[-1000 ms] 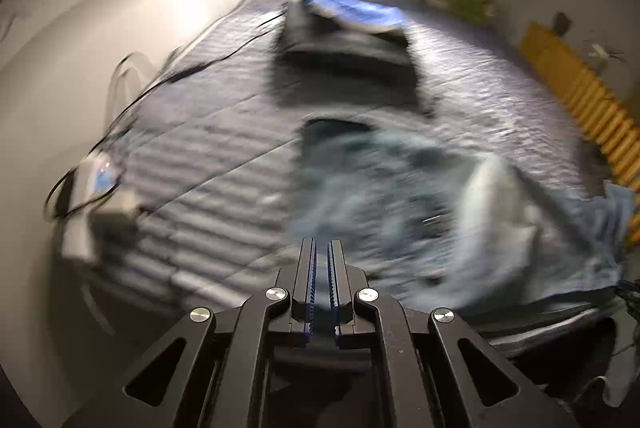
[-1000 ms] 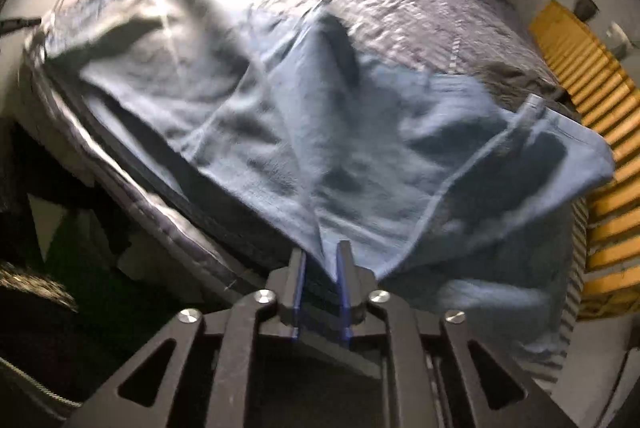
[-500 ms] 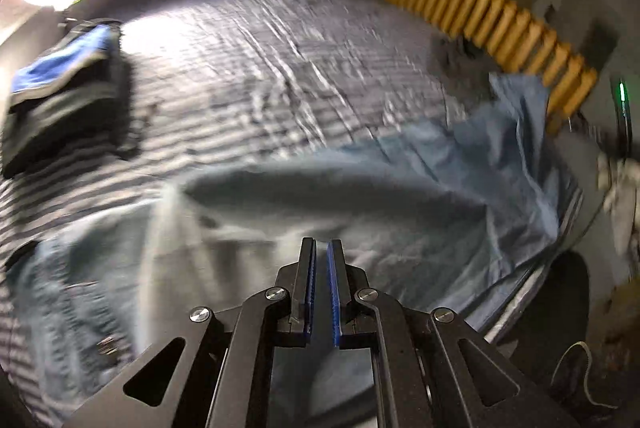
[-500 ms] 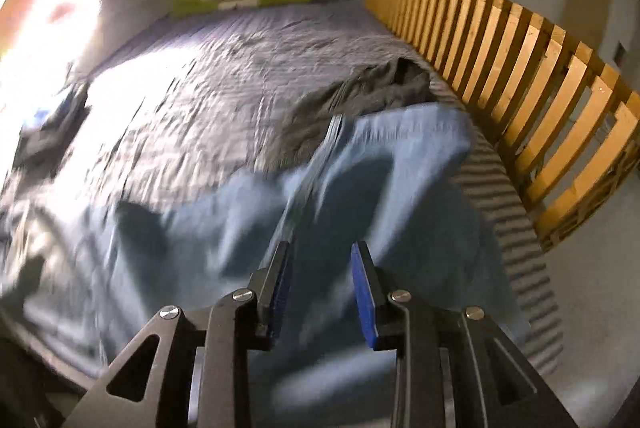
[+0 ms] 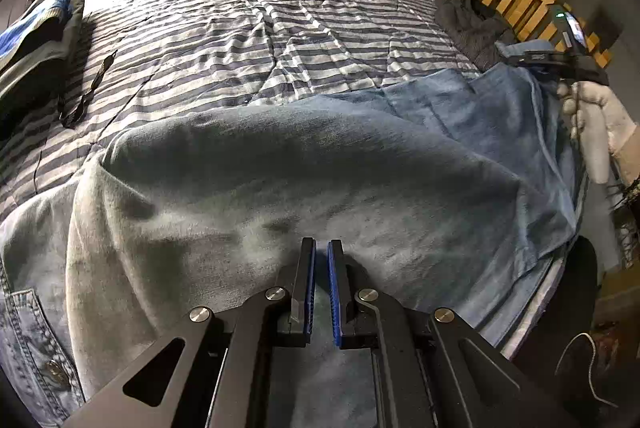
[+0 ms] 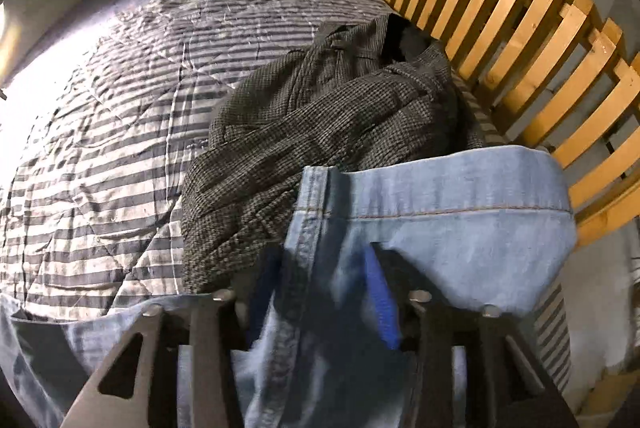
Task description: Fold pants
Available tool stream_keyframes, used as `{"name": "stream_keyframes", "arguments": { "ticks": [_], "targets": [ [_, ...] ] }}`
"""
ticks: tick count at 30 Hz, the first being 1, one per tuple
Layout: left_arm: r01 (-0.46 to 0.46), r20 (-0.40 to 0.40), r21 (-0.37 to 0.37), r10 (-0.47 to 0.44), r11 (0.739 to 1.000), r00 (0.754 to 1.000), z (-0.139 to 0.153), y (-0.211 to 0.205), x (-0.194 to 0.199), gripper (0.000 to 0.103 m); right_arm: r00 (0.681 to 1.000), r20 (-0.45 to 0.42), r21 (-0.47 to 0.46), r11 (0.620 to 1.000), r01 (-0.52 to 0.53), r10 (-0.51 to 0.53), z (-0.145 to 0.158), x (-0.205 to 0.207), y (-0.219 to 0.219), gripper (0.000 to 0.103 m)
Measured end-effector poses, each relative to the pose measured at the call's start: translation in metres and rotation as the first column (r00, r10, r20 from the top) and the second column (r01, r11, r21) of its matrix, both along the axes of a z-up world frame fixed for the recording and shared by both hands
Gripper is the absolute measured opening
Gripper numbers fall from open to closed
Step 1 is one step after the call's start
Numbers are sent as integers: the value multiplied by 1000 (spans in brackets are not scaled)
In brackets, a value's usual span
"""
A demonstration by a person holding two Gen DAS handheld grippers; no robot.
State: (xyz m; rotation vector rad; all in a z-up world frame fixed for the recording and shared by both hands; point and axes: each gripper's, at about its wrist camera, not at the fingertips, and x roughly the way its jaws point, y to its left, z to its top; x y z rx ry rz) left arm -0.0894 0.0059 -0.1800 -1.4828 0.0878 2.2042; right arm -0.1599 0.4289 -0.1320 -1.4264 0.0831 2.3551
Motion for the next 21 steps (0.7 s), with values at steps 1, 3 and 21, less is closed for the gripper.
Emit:
{"name": "stream_keyframes", "arguments": {
  "ticks": [1,3,21],
  "targets": [
    [1,-1,-10,-1,1000,1000,-1,1,-1,6,1000,-16,-28,1000,-5,5,2,4,7,10],
    [-1,-4,-17,1,1000,1000,0,1,-2,6,997,-80,-127,992,-18,8,14,20,23,9],
    [3,3,-92,-3,996,1000,0,16,-3,6,941,-15,-156,930,332,-338,-2,243,148,7]
  ]
}}
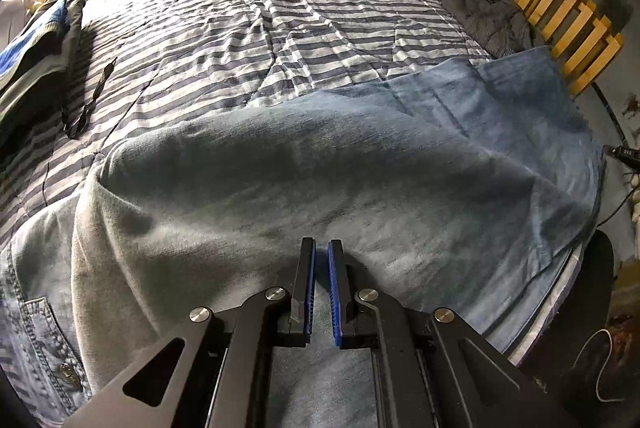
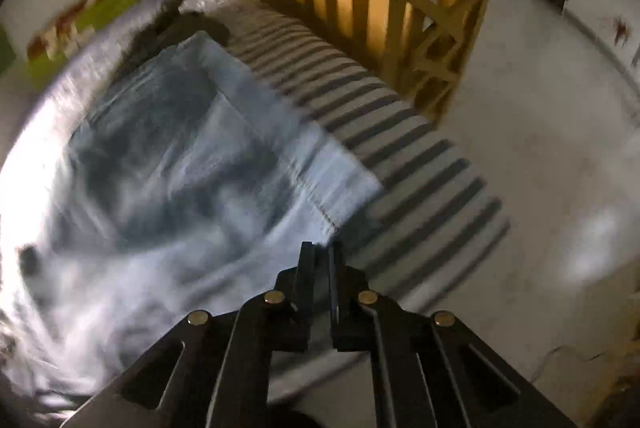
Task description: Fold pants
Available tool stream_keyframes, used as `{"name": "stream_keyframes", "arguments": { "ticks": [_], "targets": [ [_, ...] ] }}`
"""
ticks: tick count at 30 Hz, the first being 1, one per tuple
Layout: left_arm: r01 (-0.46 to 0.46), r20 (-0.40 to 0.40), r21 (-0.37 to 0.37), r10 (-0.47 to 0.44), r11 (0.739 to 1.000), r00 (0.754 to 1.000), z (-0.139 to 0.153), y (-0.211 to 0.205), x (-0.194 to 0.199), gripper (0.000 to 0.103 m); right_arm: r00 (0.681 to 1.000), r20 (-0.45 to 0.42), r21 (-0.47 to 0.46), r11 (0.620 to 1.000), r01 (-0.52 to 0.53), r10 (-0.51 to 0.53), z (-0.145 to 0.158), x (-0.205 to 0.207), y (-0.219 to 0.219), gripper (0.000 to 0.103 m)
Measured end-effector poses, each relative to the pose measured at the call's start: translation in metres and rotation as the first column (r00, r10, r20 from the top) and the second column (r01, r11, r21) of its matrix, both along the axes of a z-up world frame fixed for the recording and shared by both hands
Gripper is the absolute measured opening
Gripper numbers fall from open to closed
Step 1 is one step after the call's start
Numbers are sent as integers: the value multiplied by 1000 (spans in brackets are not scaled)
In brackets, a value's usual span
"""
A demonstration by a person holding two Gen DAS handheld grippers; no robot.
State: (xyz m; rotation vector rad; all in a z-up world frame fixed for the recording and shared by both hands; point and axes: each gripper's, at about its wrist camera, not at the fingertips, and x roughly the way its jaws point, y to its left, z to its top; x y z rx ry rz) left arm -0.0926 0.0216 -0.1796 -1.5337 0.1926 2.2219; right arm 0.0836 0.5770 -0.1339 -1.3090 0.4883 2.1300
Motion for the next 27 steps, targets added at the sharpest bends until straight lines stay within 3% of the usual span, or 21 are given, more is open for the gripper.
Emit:
{"name": "stream_keyframes", "arguments": {
  "ticks": [1,3,5,7,10,13,15,16,18,19,20,22,24,26,27],
  "targets": [
    [1,1,-8,-1,1000,1000,0,1,0,6,1000,3,51,999,-8,8,5,-2,-1,10],
    [3,2,-21,-3,1000,1000,0,3,0,6,999,-41,51,999,-13,15,16,-4,4,21],
    [4,2,-28,-4,1000,1000,1,5,0,6,994,-112,36,999,-13,17,29,-10,11,23],
    [1,7,-31,-1,1000,1000,1,6,2,6,983,-159,32,996,-86,90,38,-25,7,23],
    [-1,0,-40,1,999,1000,4,2,9,6,960,-147,33,972,-234,237,30,-51,-20,23],
    [-34,1,-42,34,999,999,6,-9,11,6,942,-38,37,942,-333,334,2,-81,-47,23],
    [-48,-6,-46,48,998,999,9,-18,13,6,917,-53,42,918,-393,395,6,-96,-64,22],
    [-53,-10,-50,52,997,999,10,-23,14,6,887,-82,47,891,-452,455,16,-107,-79,23],
    [-64,-10,-55,64,996,998,11,-32,15,7,800,-119,67,808,-585,588,35,-124,-110,24],
    [-71,-10,-57,71,996,997,10,-37,15,7,745,-118,80,754,-652,657,43,-134,-127,31],
    [-81,-10,-60,81,995,997,9,-42,16,7,651,-110,92,659,-746,751,53,-148,-153,47],
    [-112,-10,-58,112,992,994,7,-53,19,7,493,-80,103,499,-860,866,62,-169,-193,62],
    [-142,-13,-51,142,988,990,6,-64,22,7,325,-10,91,324,-942,946,57,-195,-239,62],
    [-177,-10,-42,177,983,984,6,-79,25,7,206,55,52,203,-978,977,39,-216,-272,62],
    [-190,-9,-44,190,981,982,6,-86,27,7,165,81,30,163,-986,983,27,-229,-282,62]
  ]
}}
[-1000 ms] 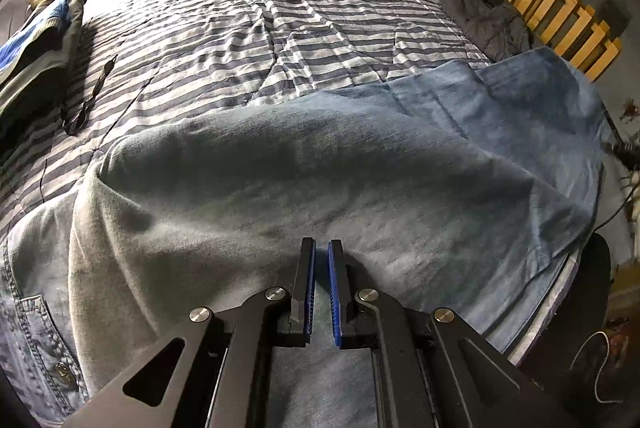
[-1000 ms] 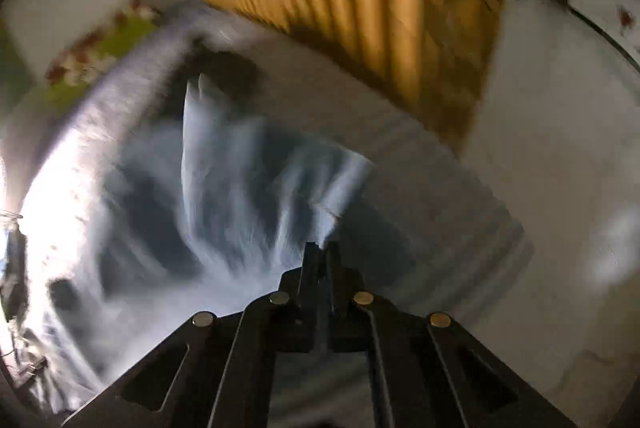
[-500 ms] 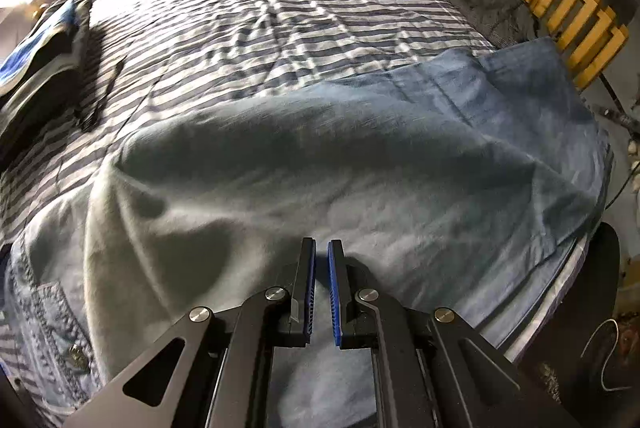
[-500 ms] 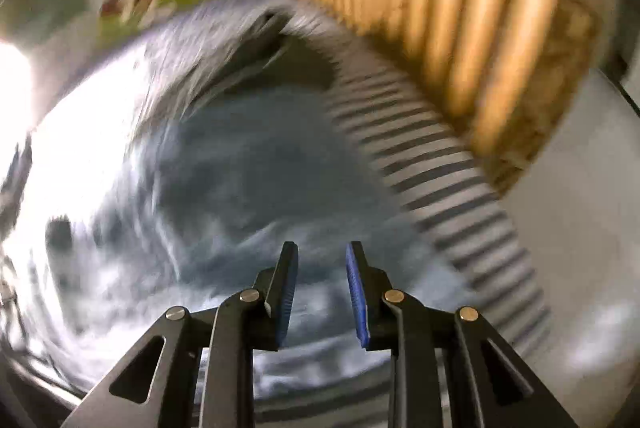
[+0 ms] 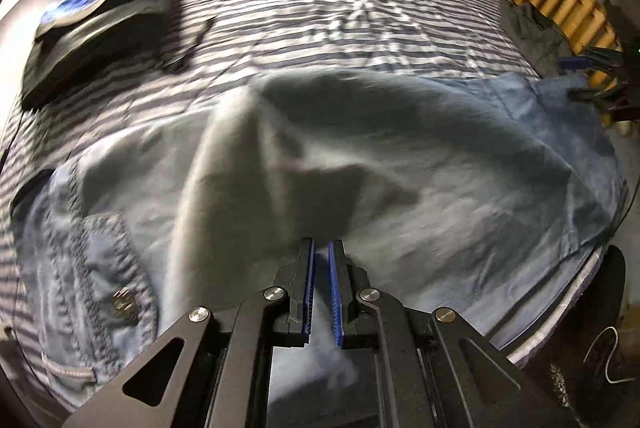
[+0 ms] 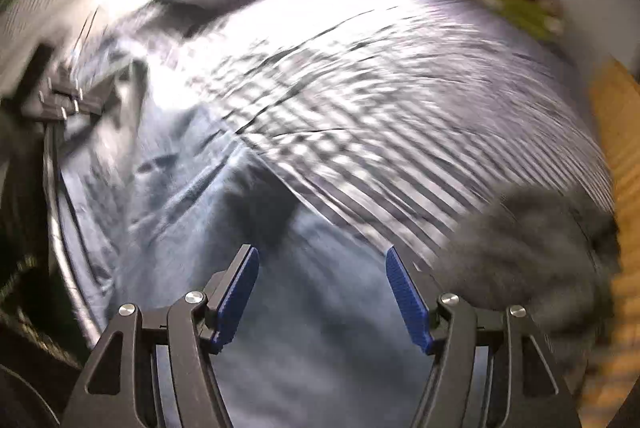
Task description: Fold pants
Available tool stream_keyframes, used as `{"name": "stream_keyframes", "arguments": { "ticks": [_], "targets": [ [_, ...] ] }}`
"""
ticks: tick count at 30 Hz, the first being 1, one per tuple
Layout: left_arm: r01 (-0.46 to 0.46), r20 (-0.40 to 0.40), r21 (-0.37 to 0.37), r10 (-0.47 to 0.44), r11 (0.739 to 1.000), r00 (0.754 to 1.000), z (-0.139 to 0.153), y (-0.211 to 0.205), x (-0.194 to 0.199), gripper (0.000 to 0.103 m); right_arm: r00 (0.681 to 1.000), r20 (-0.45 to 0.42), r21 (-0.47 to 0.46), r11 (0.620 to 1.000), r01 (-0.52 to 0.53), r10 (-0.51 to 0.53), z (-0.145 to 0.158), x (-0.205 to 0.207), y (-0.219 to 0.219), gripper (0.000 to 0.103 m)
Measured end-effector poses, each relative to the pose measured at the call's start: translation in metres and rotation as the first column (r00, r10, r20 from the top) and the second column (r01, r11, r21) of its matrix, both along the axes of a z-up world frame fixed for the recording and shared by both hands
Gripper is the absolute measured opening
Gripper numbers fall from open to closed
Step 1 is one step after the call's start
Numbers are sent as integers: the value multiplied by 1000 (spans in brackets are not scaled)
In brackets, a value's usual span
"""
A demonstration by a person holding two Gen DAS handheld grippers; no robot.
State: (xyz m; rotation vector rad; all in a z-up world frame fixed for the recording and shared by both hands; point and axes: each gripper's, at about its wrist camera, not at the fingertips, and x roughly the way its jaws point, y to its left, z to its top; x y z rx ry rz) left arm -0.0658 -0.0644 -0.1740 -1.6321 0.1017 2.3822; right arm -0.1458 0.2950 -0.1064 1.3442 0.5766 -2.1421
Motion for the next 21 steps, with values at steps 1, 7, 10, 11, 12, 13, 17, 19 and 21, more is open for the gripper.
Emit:
{"name": "stream_keyframes", "arguments": {
  "ticks": [1,7,10,11,12,13,17,19,21],
  "targets": [
    [-14,1,-5,14,1000,1000,0,-7,1,7,999,27,26,999,-38,38,-11,-12,-10,62],
    [-143,-15,-6,143,990,990,12,-65,14,7,976,165,66,985,-158,146,-61,-55,-32,62],
    [-265,-35,9,265,964,964,22,-106,22,15,972,181,75,983,-168,152,-67,-57,-33,62],
    [-313,-45,0,313,950,949,26,-126,24,27,974,172,69,984,-162,148,-66,-57,-31,62],
    [-349,-53,-5,348,937,936,29,-141,24,31,980,146,65,988,-143,133,-61,-55,-30,62],
    [-391,-64,-5,390,920,918,33,-160,23,35,989,101,71,991,-112,104,-54,-52,-28,62],
    [-464,-68,71,468,883,881,45,-217,-7,65,995,8,-36,994,-100,100,-14,-29,-37,62],
    [-490,-81,24,490,872,868,40,-231,-28,75,992,-18,-43,991,-124,123,-5,-23,-56,62],
    [-492,-60,-25,490,870,869,26,-237,-48,77,990,6,-51,989,-138,138,-6,-24,-72,62]
  ]
}}
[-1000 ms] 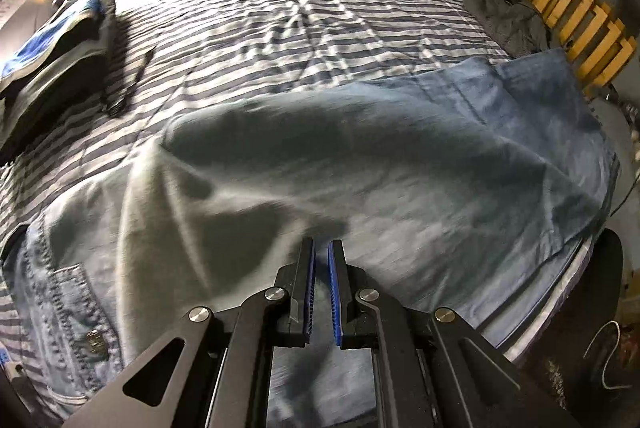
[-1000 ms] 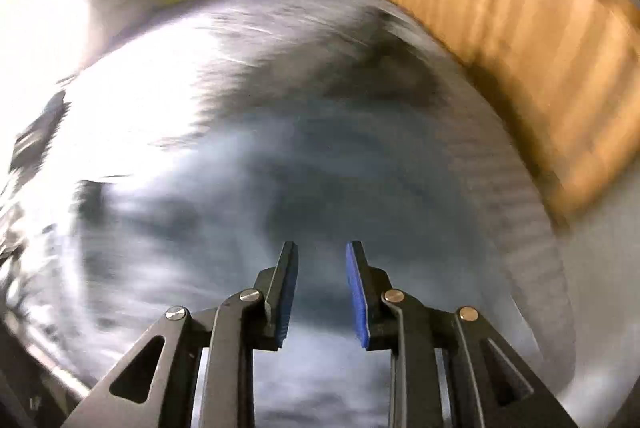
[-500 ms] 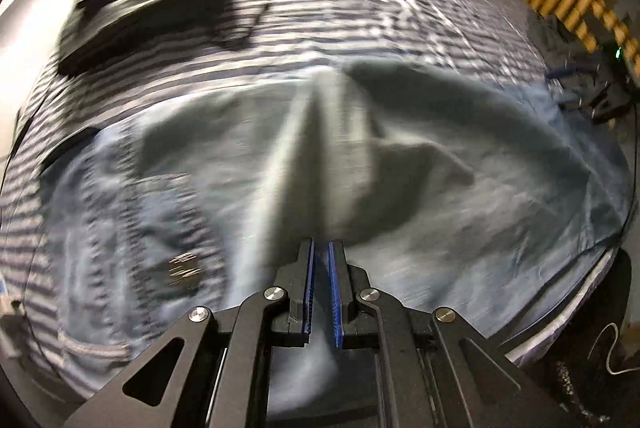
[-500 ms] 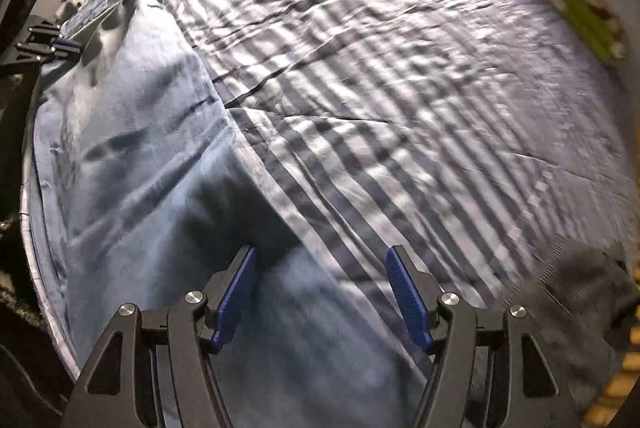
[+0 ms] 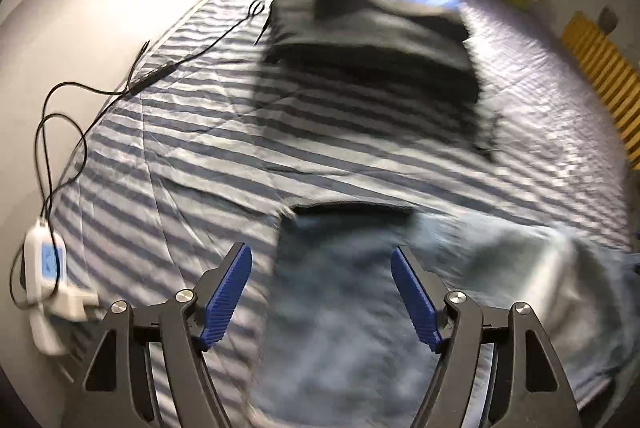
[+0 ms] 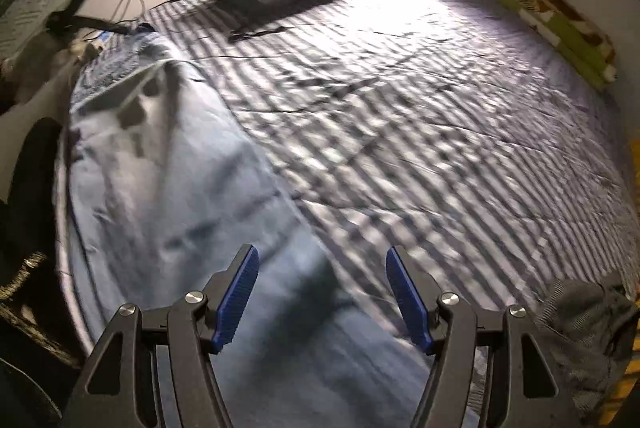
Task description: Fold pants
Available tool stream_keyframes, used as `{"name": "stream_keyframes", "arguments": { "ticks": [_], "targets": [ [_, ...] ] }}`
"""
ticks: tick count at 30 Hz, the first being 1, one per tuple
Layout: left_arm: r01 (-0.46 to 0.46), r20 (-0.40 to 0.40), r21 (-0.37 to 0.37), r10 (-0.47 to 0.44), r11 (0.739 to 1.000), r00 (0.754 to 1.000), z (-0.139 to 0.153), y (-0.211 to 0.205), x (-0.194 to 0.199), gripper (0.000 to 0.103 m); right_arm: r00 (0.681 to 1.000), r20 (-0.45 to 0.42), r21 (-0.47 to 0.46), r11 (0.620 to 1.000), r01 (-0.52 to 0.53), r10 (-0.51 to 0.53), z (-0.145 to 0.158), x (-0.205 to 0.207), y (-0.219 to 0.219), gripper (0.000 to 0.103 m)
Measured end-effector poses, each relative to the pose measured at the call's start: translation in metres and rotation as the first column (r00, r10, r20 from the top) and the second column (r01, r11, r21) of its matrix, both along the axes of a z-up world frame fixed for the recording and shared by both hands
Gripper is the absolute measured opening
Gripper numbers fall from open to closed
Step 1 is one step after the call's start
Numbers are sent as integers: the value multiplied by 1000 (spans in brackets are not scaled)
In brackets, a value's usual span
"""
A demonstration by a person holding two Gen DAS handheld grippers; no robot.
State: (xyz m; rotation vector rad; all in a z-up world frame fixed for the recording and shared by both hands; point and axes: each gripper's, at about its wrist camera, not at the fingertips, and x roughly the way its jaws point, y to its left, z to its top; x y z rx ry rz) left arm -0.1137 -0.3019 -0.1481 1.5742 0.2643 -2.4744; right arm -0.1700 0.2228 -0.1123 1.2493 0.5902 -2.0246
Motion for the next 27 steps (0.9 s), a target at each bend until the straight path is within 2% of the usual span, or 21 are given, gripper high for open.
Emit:
{"name": "stream_keyframes", "arguments": {
  "ticks": [1,2,3,4,5,8,12,15,18,21,25,27],
  "targets": [
    [-11,19,27,10,1000,1000,-9,-6,-7,80,1000,11,-4,1000,-3,3,-1,-2,-6,62],
    [-26,30,81,24,996,999,-19,-13,-9,75,1000,26,-14,1000,-6,6,-2,-4,-12,62],
    [-33,31,122,29,992,999,-27,-17,-10,65,999,39,-21,1000,-4,5,-6,-12,-18,62],
    [-23,29,191,18,981,999,-35,-17,-13,37,999,52,-27,1000,0,1,-7,-15,-21,62],
    [-32,19,207,29,978,999,-35,-15,-12,27,997,72,-36,999,6,-3,-10,-22,-28,62],
    [-6,-28,100,9,995,1000,-21,0,3,11,996,92,-37,999,19,-16,-15,-29,-48,62],
    [-25,-19,72,26,997,999,-16,-16,18,4,989,115,-120,989,-82,96,-10,-1,-84,62],
    [-49,-7,76,49,996,999,-19,-28,17,3,976,103,-177,969,-173,193,-6,40,-102,62],
    [-41,11,57,40,998,999,-24,-23,11,3,955,165,-224,953,-206,245,-10,74,-109,62],
    [-23,14,26,22,999,1000,-21,-19,1,2,933,180,-179,943,-281,312,-24,110,-117,62],
    [-50,11,74,50,996,999,-21,-27,-6,2,913,225,-169,936,-308,340,-39,141,-126,62],
    [-55,13,84,55,995,998,-22,-28,-6,2,922,186,-115,940,-323,339,-49,153,-136,51]
  ]
}}
